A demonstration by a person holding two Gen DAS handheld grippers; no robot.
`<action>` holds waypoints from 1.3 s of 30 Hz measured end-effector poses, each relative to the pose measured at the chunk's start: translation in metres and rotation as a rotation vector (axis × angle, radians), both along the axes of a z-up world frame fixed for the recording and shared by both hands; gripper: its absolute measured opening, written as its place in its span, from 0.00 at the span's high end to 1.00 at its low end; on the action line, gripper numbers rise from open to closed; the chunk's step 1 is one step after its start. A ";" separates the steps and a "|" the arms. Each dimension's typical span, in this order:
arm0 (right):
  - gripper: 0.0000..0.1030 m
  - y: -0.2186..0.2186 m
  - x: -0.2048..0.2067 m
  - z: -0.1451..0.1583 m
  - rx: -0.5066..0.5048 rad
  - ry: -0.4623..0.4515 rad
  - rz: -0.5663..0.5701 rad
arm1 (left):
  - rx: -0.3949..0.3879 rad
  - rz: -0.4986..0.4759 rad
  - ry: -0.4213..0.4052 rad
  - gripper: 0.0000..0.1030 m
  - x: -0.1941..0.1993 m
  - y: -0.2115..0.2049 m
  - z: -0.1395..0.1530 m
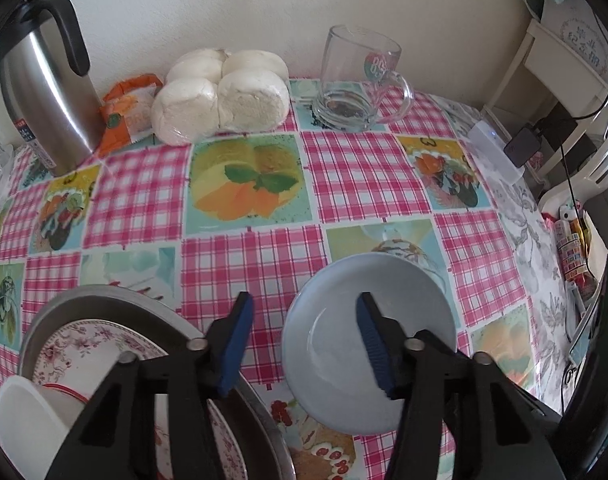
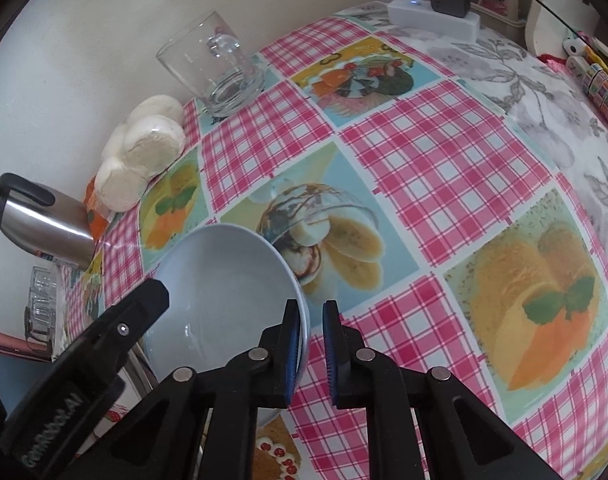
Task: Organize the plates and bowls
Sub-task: 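Lift the pale blue bowl with both tools and carry it over the basin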
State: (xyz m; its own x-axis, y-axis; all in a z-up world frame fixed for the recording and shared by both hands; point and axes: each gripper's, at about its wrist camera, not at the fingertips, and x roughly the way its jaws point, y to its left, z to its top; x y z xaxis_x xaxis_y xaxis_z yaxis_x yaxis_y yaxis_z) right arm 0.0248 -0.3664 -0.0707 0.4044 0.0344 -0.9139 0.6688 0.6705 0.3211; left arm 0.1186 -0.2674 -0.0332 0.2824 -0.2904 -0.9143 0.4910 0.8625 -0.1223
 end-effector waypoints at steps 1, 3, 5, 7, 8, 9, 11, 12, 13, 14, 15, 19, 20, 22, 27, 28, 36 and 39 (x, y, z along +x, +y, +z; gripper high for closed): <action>0.88 -0.001 -0.001 -0.001 0.002 0.000 -0.004 | 0.001 -0.001 0.005 0.52 0.000 0.000 -0.002; 0.88 -0.003 -0.003 -0.002 0.010 0.000 -0.010 | 0.007 -0.008 0.011 0.57 -0.001 -0.003 -0.005; 0.88 -0.004 -0.004 -0.003 0.014 0.002 -0.012 | 0.011 -0.017 0.017 0.61 -0.003 -0.005 -0.008; 0.88 -0.005 -0.004 -0.004 0.017 0.001 -0.012 | 0.012 -0.021 0.031 0.64 -0.004 -0.007 -0.013; 0.88 -0.005 -0.005 -0.004 0.019 0.000 -0.013 | 0.014 -0.022 0.036 0.64 -0.004 -0.008 -0.015; 0.88 -0.005 -0.006 -0.005 0.022 0.000 -0.016 | 0.019 -0.024 0.039 0.65 -0.005 -0.008 -0.018; 0.88 -0.006 -0.008 -0.005 0.021 0.003 -0.017 | 0.021 -0.028 0.038 0.66 -0.005 -0.009 -0.019; 0.88 -0.006 -0.008 -0.006 0.021 0.006 -0.020 | 0.021 -0.031 0.041 0.68 -0.006 -0.010 -0.021; 0.88 -0.006 -0.008 -0.007 0.023 0.010 -0.024 | 0.022 -0.033 0.042 0.71 -0.006 -0.011 -0.021; 0.87 -0.007 -0.008 -0.008 0.024 0.015 -0.026 | 0.024 -0.036 0.043 0.72 -0.006 -0.011 -0.023; 0.87 -0.007 -0.009 -0.009 0.027 0.019 -0.029 | 0.026 -0.039 0.045 0.73 -0.006 -0.012 -0.024; 0.87 -0.010 -0.012 -0.010 0.044 0.015 -0.035 | 0.007 -0.041 0.059 0.76 -0.006 -0.012 -0.026; 0.87 -0.010 -0.012 -0.010 0.044 0.015 -0.036 | 0.005 -0.042 0.060 0.76 -0.006 -0.012 -0.026; 0.87 -0.010 -0.012 -0.010 0.045 0.012 -0.036 | -0.002 -0.044 0.063 0.78 -0.006 -0.012 -0.027; 0.87 -0.011 -0.014 -0.011 0.061 0.001 -0.046 | -0.019 -0.049 0.075 0.85 -0.006 -0.013 -0.028; 0.87 -0.011 -0.014 -0.011 0.061 0.001 -0.045 | -0.024 -0.048 0.076 0.86 -0.006 -0.012 -0.027; 0.87 -0.007 -0.009 -0.001 0.035 0.000 -0.024 | -0.055 -0.037 0.091 0.87 -0.005 -0.007 -0.024; 0.87 -0.007 -0.009 0.012 0.005 -0.019 -0.021 | -0.099 -0.035 0.089 0.87 -0.006 -0.003 -0.012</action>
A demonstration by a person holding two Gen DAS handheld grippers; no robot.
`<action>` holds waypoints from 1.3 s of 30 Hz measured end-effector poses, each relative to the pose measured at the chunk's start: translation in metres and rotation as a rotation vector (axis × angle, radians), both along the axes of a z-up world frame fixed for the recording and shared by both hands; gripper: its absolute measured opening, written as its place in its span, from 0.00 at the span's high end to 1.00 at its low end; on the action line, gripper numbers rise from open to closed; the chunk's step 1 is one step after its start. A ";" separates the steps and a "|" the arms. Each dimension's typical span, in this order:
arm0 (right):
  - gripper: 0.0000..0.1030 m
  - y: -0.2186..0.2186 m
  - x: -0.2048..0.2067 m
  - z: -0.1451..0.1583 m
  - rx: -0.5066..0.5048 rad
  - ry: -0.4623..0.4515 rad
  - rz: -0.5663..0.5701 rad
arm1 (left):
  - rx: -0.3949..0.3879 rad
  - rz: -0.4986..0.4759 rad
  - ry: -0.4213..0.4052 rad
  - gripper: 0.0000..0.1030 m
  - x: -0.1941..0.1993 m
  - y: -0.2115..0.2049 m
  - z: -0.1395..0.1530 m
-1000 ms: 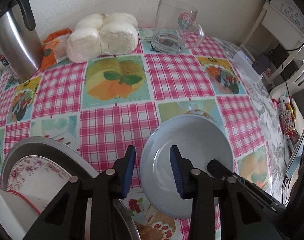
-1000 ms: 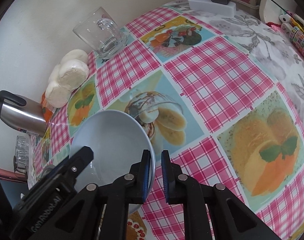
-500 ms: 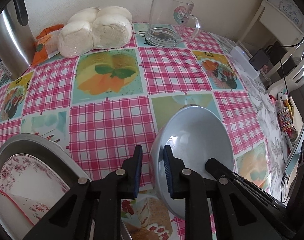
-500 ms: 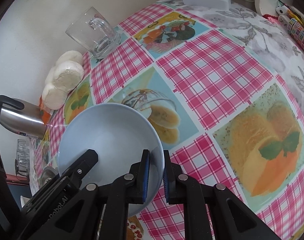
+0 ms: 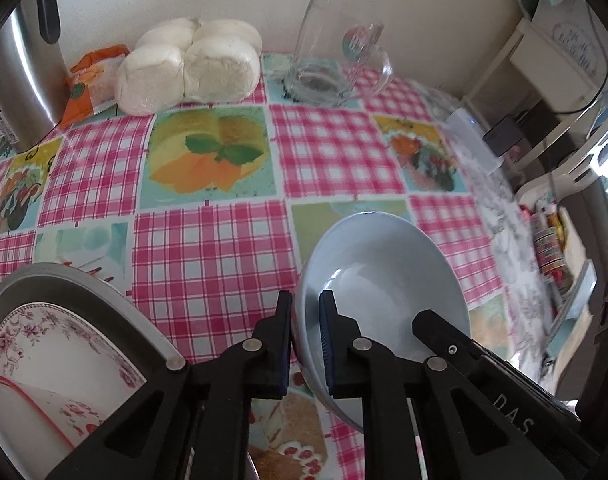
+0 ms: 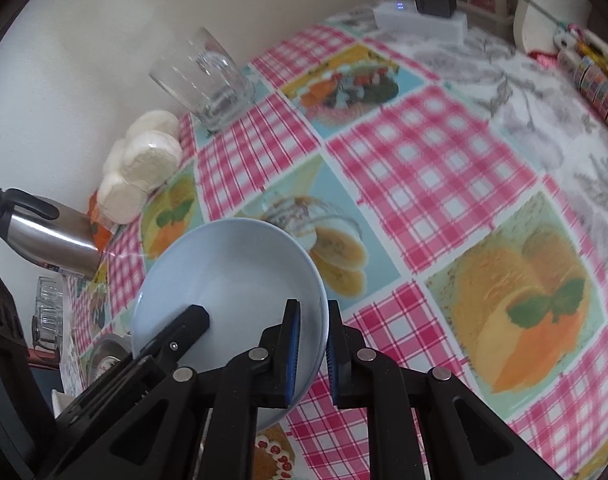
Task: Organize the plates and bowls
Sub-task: 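Lift the pale blue bowl with both tools and carry it over the basin, then lower the pale blue bowl into the white square bowl with both tools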
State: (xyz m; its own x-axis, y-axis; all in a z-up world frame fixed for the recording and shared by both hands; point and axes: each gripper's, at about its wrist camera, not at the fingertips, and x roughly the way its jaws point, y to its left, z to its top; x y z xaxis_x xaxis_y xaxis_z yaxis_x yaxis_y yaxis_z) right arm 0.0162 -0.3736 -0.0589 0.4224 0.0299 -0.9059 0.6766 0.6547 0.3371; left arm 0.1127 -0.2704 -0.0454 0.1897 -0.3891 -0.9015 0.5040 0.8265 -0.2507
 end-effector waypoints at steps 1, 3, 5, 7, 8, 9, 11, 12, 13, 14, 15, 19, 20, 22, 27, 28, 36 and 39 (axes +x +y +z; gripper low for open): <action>0.87 0.000 0.000 0.005 -0.007 -0.012 0.000 | -0.009 0.002 -0.006 0.87 0.000 0.001 0.005; 0.87 0.001 -0.001 0.015 -0.017 -0.031 0.003 | -0.027 0.006 -0.020 0.87 -0.001 0.004 0.016; 0.87 0.003 0.000 0.029 -0.033 -0.055 0.008 | -0.054 0.012 -0.039 0.87 -0.003 0.009 0.032; 0.87 0.005 0.000 0.042 -0.047 -0.077 0.015 | -0.072 0.016 -0.059 0.87 -0.005 0.014 0.045; 0.87 0.007 0.000 0.048 -0.052 -0.089 0.019 | -0.081 0.018 -0.067 0.87 -0.005 0.017 0.051; 0.87 0.008 0.000 0.054 -0.059 -0.103 0.025 | -0.095 0.022 -0.078 0.87 -0.006 0.022 0.059; 0.87 0.013 0.001 0.071 -0.076 -0.134 0.037 | -0.114 0.028 -0.092 0.87 -0.007 0.028 0.070; 0.87 0.015 0.000 0.077 -0.082 -0.146 0.042 | -0.124 0.032 -0.097 0.86 -0.008 0.032 0.075; 0.87 0.017 0.001 0.083 -0.087 -0.157 0.047 | -0.136 0.038 -0.102 0.86 -0.009 0.037 0.081; 0.87 0.020 0.001 0.091 -0.095 -0.172 0.053 | -0.143 0.042 -0.104 0.86 -0.009 0.040 0.085; 0.87 0.023 0.000 0.095 -0.099 -0.180 0.056 | -0.153 0.047 -0.108 0.86 -0.010 0.045 0.090; 0.87 0.038 0.001 0.111 -0.130 -0.198 0.084 | -0.171 0.074 -0.125 0.86 -0.015 0.062 0.104; 0.87 0.041 0.001 0.114 -0.132 -0.202 0.089 | -0.174 0.081 -0.129 0.86 -0.016 0.066 0.106; 0.87 0.049 0.001 0.119 -0.134 -0.213 0.104 | -0.178 0.096 -0.137 0.86 -0.017 0.075 0.110; 0.87 0.071 0.002 0.129 -0.151 -0.224 0.143 | -0.184 0.132 -0.130 0.86 -0.019 0.099 0.113; 0.87 0.075 0.002 0.130 -0.151 -0.226 0.151 | -0.186 0.140 -0.127 0.86 -0.019 0.104 0.113; 0.87 0.113 0.006 0.130 -0.142 -0.234 0.217 | -0.195 0.210 -0.126 0.86 -0.025 0.151 0.115; 0.87 0.129 0.006 0.128 -0.148 -0.228 0.240 | -0.196 0.238 -0.116 0.86 -0.027 0.167 0.111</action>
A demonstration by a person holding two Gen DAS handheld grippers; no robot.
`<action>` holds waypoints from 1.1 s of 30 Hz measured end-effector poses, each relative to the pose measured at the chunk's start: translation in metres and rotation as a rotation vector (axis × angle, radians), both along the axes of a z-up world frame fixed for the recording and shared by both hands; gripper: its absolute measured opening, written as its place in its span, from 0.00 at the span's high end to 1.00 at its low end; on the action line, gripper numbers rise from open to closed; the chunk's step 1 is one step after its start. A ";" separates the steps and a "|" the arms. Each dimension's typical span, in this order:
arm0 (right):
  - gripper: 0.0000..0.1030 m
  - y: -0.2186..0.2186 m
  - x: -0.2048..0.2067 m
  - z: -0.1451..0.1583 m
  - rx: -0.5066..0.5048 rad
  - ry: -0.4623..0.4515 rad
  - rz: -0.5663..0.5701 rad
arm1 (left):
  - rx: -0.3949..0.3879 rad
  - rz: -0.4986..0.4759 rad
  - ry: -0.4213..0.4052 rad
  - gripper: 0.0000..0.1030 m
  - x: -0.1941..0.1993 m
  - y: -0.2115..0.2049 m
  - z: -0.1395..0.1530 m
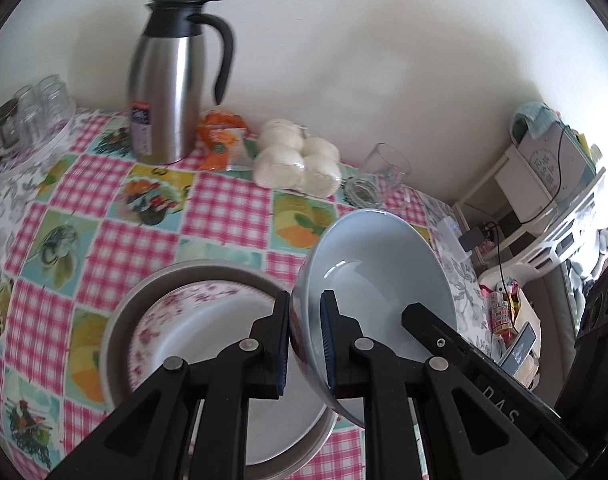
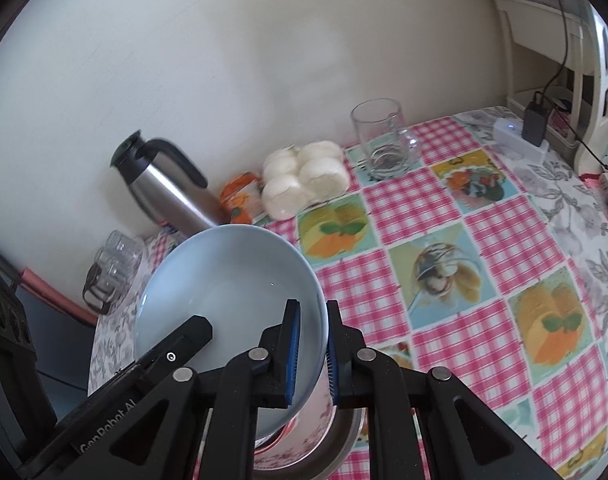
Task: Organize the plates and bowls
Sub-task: 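Lower the pale blue bowl into the white square bowl with both tools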
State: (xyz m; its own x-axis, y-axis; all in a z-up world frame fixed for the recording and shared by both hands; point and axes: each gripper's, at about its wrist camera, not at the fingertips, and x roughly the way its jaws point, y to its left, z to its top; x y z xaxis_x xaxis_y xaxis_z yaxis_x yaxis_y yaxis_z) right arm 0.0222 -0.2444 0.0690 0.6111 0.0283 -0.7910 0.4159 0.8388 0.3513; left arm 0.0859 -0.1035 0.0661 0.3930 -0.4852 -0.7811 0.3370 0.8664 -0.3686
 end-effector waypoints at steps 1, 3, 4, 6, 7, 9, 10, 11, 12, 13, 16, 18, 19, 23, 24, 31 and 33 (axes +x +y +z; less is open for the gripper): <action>0.87 0.006 0.000 -0.002 -0.006 0.005 0.009 | 0.001 0.007 0.004 0.86 0.000 0.005 -0.001; 0.87 0.016 0.001 -0.005 -0.011 0.013 0.023 | 0.004 0.022 0.013 0.86 -0.002 0.014 -0.005; 0.87 0.020 0.002 -0.006 -0.013 0.018 0.031 | 0.004 0.028 0.018 0.86 -0.002 0.019 -0.006; 0.87 0.029 0.003 -0.010 -0.013 0.027 0.044 | 0.007 0.042 0.029 0.86 -0.003 0.027 -0.010; 0.87 0.031 0.004 -0.010 -0.012 0.030 0.048 | 0.010 0.047 0.033 0.86 -0.003 0.030 -0.011; 0.85 0.040 0.006 -0.014 -0.013 0.040 0.061 | 0.020 0.060 0.042 0.86 -0.004 0.036 -0.015; 0.85 0.043 0.007 -0.016 -0.015 0.047 0.066 | 0.024 0.065 0.045 0.86 -0.004 0.038 -0.016; 0.85 0.046 0.008 -0.018 -0.018 0.056 0.072 | 0.029 0.070 0.049 0.86 -0.004 0.040 -0.018; 0.85 0.049 0.009 -0.020 -0.021 0.062 0.076 | 0.034 0.076 0.052 0.86 -0.004 0.043 -0.019; 0.85 0.052 0.011 -0.022 -0.023 0.071 0.082 | 0.038 0.080 0.055 0.86 -0.004 0.045 -0.020; 0.85 0.059 0.013 -0.029 -0.022 0.094 0.098 | 0.051 0.088 0.062 0.86 -0.004 0.050 -0.024; 0.84 0.062 0.013 -0.032 -0.028 0.103 0.105 | 0.056 0.088 0.072 0.86 -0.005 0.052 -0.027; 0.84 0.064 0.013 -0.033 -0.039 0.114 0.110 | 0.060 0.088 0.076 0.86 -0.006 0.053 -0.028; 0.84 0.068 0.012 -0.035 -0.042 0.124 0.117 | 0.079 0.089 0.080 0.86 -0.008 0.055 -0.031; 0.84 0.069 0.012 -0.036 -0.043 0.128 0.118 | 0.083 0.089 0.082 0.86 -0.008 0.055 -0.031; 0.84 0.072 0.009 -0.034 -0.050 0.126 0.125 | 0.095 0.086 0.086 0.84 -0.009 0.055 -0.033; 0.84 0.072 0.009 -0.035 -0.048 0.128 0.123 | 0.087 0.085 0.087 0.82 -0.010 0.055 -0.032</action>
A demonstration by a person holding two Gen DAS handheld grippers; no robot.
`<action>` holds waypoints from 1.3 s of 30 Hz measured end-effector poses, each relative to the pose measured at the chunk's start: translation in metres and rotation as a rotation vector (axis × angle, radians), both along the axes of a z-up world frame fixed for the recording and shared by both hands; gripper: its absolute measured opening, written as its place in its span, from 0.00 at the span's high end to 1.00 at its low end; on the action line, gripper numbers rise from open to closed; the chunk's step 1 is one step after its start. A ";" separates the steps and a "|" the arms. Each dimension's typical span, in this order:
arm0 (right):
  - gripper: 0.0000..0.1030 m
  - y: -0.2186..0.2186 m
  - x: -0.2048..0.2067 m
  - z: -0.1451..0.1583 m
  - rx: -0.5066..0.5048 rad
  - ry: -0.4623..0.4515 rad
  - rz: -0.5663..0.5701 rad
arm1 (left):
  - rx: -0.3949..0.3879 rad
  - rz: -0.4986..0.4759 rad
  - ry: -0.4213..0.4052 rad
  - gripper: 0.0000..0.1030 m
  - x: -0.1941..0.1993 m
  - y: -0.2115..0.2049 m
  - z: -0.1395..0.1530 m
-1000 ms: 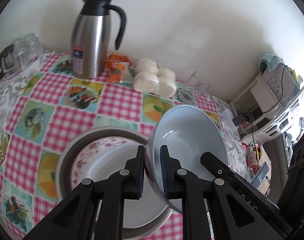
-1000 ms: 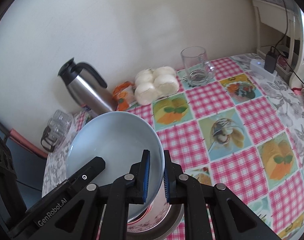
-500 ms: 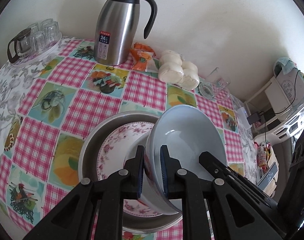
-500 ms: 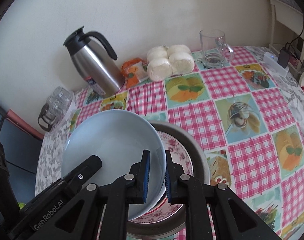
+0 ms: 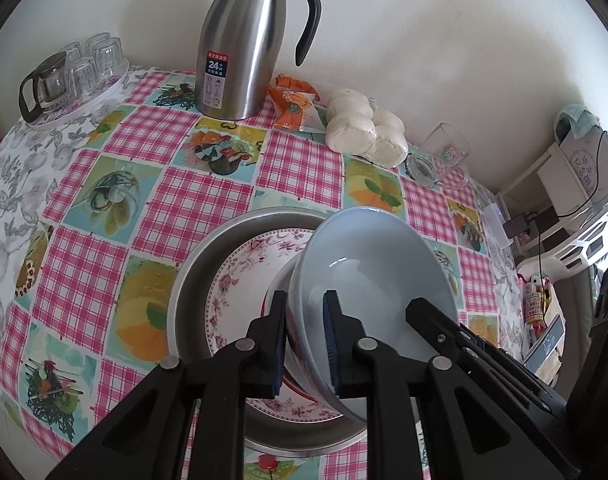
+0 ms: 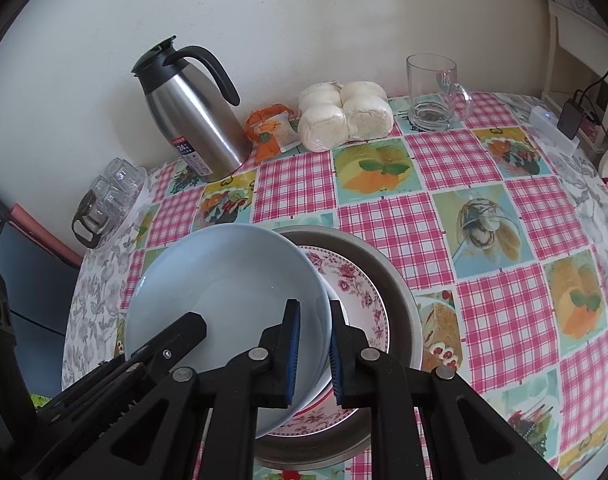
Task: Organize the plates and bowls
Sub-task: 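Lower the pale blue bowl into the white square bowl with both tools, then open both tools to release the pale blue bowl rim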
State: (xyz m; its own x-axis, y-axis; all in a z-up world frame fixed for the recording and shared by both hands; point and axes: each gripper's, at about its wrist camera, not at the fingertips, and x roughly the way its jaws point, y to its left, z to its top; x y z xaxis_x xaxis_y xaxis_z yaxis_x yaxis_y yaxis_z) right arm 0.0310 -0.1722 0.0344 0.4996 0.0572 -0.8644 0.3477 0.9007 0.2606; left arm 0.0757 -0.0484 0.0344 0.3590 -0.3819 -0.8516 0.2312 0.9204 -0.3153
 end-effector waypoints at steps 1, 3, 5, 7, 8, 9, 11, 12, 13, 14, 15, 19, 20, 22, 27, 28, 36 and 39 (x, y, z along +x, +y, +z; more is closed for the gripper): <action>0.85 -0.001 0.000 0.000 0.003 0.002 -0.001 | -0.001 -0.001 0.001 0.81 0.000 0.000 0.000; 0.84 -0.002 0.000 -0.001 0.008 0.003 -0.003 | 0.002 -0.002 -0.002 0.80 -0.001 -0.001 0.001; 0.85 -0.002 0.000 -0.001 0.007 0.004 -0.002 | 0.007 -0.003 -0.007 0.80 -0.002 -0.001 0.003; 0.85 -0.002 0.000 0.000 0.002 0.006 -0.001 | 0.008 -0.002 -0.007 0.79 -0.002 -0.001 0.004; 0.85 -0.001 0.000 0.000 0.001 0.006 -0.002 | 0.007 -0.001 -0.008 0.78 -0.002 -0.001 0.004; 0.85 -0.001 0.000 0.000 0.002 0.006 -0.001 | 0.006 -0.001 -0.008 0.76 -0.002 -0.001 0.004; 0.84 -0.001 0.001 0.001 0.001 0.003 0.004 | 0.014 0.002 -0.018 0.65 -0.003 0.000 0.006; 0.83 -0.001 0.000 0.001 -0.001 0.001 0.004 | 0.029 0.009 -0.039 0.59 -0.004 0.000 0.009; 0.84 -0.001 0.000 0.004 -0.013 -0.007 0.003 | 0.038 0.012 -0.055 0.57 -0.005 0.000 0.012; 0.84 -0.001 -0.001 0.006 -0.029 -0.016 0.000 | 0.043 0.012 -0.068 0.57 -0.007 0.001 0.015; 0.84 -0.001 -0.001 0.009 -0.050 -0.020 -0.003 | 0.042 0.009 -0.075 0.57 -0.007 0.001 0.017; 0.84 -0.006 -0.004 0.012 -0.051 -0.024 -0.018 | 0.041 0.015 -0.076 0.57 -0.008 0.003 0.017; 0.84 -0.008 -0.005 0.011 -0.051 -0.021 -0.020 | 0.040 0.017 -0.076 0.57 -0.008 0.004 0.017; 0.84 -0.009 -0.007 0.011 -0.046 -0.021 -0.023 | 0.037 0.021 -0.078 0.55 -0.009 0.006 0.018; 0.45 -0.009 -0.012 0.012 -0.058 -0.023 -0.023 | 0.046 0.067 -0.087 0.30 -0.012 0.016 0.020; 0.42 -0.010 -0.014 0.012 -0.064 -0.024 -0.028 | 0.050 0.075 -0.089 0.25 -0.013 0.018 0.020; 0.20 -0.011 -0.029 0.016 -0.083 -0.056 -0.015 | 0.086 0.141 -0.141 0.08 -0.022 0.038 0.024; 0.06 -0.011 -0.035 0.014 -0.092 -0.061 -0.009 | 0.119 0.156 -0.143 0.07 -0.027 0.044 0.021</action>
